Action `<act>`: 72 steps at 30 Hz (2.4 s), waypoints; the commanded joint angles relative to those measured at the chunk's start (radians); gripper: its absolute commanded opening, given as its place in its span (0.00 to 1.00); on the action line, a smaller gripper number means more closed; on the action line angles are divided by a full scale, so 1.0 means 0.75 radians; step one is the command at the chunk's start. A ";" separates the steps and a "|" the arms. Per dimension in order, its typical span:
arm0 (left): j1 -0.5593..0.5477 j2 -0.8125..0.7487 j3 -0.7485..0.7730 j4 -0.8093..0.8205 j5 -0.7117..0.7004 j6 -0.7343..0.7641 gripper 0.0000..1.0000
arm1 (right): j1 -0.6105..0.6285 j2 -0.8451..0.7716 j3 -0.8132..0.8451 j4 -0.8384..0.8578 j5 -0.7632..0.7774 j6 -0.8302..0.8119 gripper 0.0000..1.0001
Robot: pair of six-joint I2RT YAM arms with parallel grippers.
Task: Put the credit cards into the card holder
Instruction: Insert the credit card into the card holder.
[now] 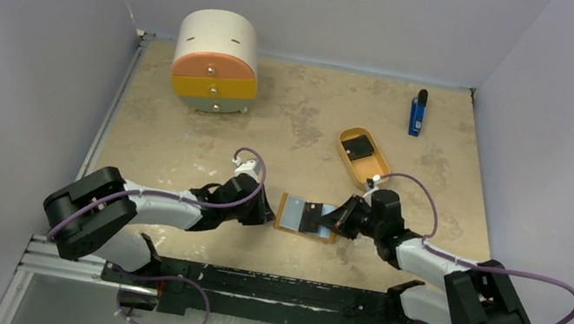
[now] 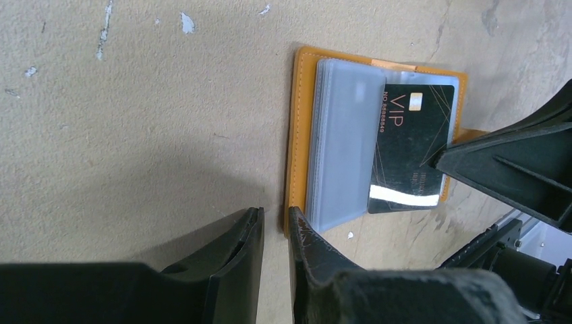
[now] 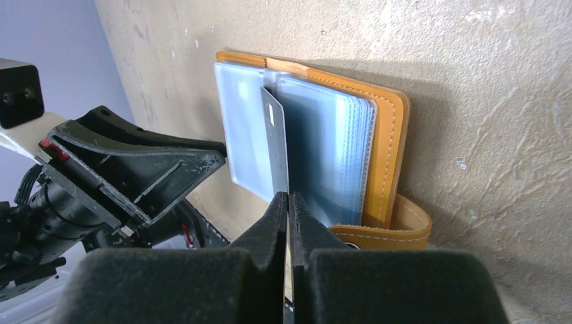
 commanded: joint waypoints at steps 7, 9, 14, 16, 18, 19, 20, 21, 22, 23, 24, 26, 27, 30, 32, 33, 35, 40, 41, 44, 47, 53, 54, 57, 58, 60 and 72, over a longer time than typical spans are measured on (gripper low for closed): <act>0.001 0.022 -0.004 0.058 0.027 -0.010 0.19 | 0.003 0.054 -0.009 0.093 0.046 0.034 0.00; 0.001 0.024 -0.003 0.058 0.027 -0.010 0.19 | 0.003 0.059 -0.010 0.102 0.051 0.040 0.00; 0.001 0.027 -0.003 0.061 0.031 -0.009 0.19 | 0.006 0.094 -0.016 0.147 0.033 0.055 0.00; 0.002 0.030 -0.003 0.067 0.036 -0.009 0.19 | 0.010 0.108 -0.011 0.154 0.022 0.056 0.00; 0.001 0.034 -0.004 0.073 0.039 -0.012 0.19 | 0.018 0.114 -0.004 0.153 0.015 0.046 0.00; 0.003 0.035 -0.006 0.076 0.039 -0.013 0.19 | 0.023 0.117 0.002 0.149 0.013 0.040 0.00; 0.001 0.036 -0.006 0.078 0.042 -0.014 0.19 | 0.030 0.119 0.005 0.148 0.010 0.035 0.00; 0.001 0.037 -0.008 0.080 0.043 -0.015 0.19 | 0.034 0.119 0.009 0.147 0.008 0.030 0.00; 0.002 0.037 -0.007 0.082 0.043 -0.016 0.19 | 0.038 0.122 0.015 0.147 0.002 0.025 0.00; 0.002 0.038 -0.007 0.084 0.044 -0.017 0.19 | 0.044 0.127 0.022 0.146 -0.004 0.019 0.00; 0.001 0.039 -0.009 0.086 0.045 -0.017 0.19 | 0.050 0.135 0.030 0.145 -0.010 0.014 0.00; 0.002 0.042 -0.005 0.090 0.047 -0.017 0.18 | 0.065 0.156 0.053 0.145 -0.026 0.001 0.00; 0.001 0.044 -0.006 0.092 0.049 -0.017 0.18 | 0.073 0.168 0.063 0.145 -0.031 -0.004 0.00; 0.000 0.045 -0.006 0.097 0.051 -0.019 0.18 | 0.095 0.196 0.079 0.155 -0.035 -0.004 0.00; -0.001 0.045 -0.008 0.099 0.052 -0.020 0.18 | 0.109 0.217 0.089 0.164 -0.039 -0.003 0.00; -0.001 0.045 -0.008 0.100 0.052 -0.020 0.18 | 0.115 0.228 0.093 0.170 -0.042 0.001 0.00; -0.001 0.045 -0.007 0.099 0.053 -0.019 0.18 | 0.123 0.245 0.097 0.185 -0.055 0.007 0.00; 0.000 0.042 -0.003 0.093 0.052 -0.013 0.18 | 0.129 0.233 0.107 0.172 -0.052 0.009 0.30; 0.000 0.040 -0.005 0.093 0.052 -0.013 0.18 | 0.130 0.221 0.111 0.157 -0.044 0.005 0.35; -0.001 0.040 -0.004 0.093 0.050 -0.014 0.18 | 0.132 0.193 0.142 0.078 -0.023 -0.028 0.46; -0.001 0.042 -0.001 0.094 0.050 -0.012 0.18 | 0.134 0.184 0.176 0.013 -0.010 -0.061 0.49; 0.000 0.049 0.007 0.097 0.053 -0.006 0.18 | 0.150 0.220 0.224 -0.026 -0.003 -0.099 0.50; -0.001 0.051 0.012 0.094 0.054 -0.004 0.18 | 0.155 0.227 0.232 -0.029 -0.002 -0.104 0.50; 0.000 0.058 0.020 0.094 0.054 -0.001 0.18 | 0.191 0.244 0.268 -0.059 0.020 -0.127 0.50; -0.001 0.061 0.021 0.096 0.056 -0.001 0.18 | 0.201 0.251 0.280 -0.065 0.027 -0.132 0.50; -0.001 0.064 0.025 0.101 0.058 -0.002 0.17 | 0.218 0.267 0.303 -0.075 0.034 -0.141 0.50; -0.001 0.064 0.021 0.108 0.056 -0.004 0.17 | 0.316 0.373 0.407 -0.089 0.053 -0.169 0.49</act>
